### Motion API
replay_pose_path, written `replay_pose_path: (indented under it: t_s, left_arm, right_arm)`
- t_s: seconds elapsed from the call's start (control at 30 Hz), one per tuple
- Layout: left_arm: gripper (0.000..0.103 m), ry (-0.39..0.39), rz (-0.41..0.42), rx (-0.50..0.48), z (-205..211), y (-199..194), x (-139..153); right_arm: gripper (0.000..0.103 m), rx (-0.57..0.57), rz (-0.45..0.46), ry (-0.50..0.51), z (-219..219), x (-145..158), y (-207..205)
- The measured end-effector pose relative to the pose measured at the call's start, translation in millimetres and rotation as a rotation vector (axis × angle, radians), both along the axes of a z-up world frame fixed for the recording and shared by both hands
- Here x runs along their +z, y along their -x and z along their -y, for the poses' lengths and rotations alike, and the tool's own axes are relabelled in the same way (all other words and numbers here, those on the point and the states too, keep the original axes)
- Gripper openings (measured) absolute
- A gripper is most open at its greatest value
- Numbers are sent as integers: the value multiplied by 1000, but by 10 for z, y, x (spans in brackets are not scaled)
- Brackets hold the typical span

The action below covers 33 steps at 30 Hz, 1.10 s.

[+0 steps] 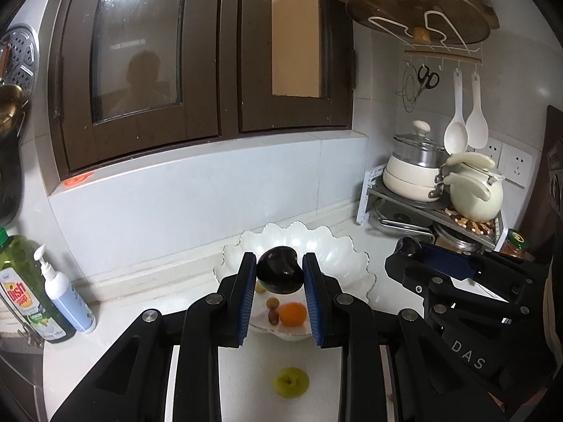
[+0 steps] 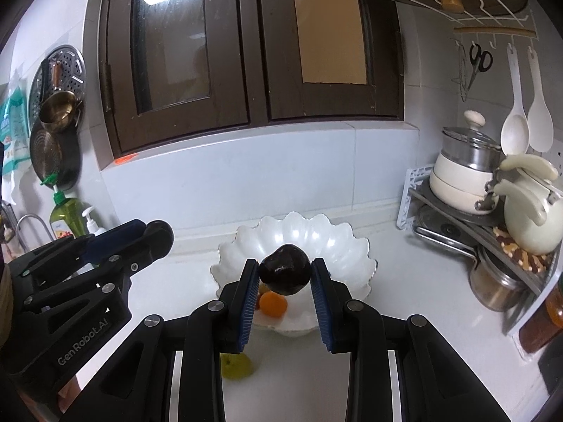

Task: Organize fruits
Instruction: 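Lift both dark plums and carry them over the white bowl, then lower into the bowl and open the left tool while the right tool releases its plum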

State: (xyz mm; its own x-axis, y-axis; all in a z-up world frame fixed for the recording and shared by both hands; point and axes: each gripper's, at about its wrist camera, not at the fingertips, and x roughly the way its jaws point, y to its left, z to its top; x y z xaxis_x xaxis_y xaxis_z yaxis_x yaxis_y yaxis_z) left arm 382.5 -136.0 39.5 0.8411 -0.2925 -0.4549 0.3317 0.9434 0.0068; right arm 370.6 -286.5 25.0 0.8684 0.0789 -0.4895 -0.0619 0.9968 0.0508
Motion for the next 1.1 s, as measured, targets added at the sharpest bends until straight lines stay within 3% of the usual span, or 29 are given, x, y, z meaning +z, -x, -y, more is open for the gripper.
replay_pose_path:
  t_s: [0.3,0.53,1.1]
  left_arm:
    - [27,-10,14,8,52,-250,80]
    - [27,-22,-21,-1,106,-516,50]
    - [27,-90,-165,-8,305,-1293,-275]
  right_arm:
    - [32,4,8,8,-29,61,-262]
    - [32,6,-14,22,-2,71,-528]
    - [32,-14,-181,50,98,-229,-1424]
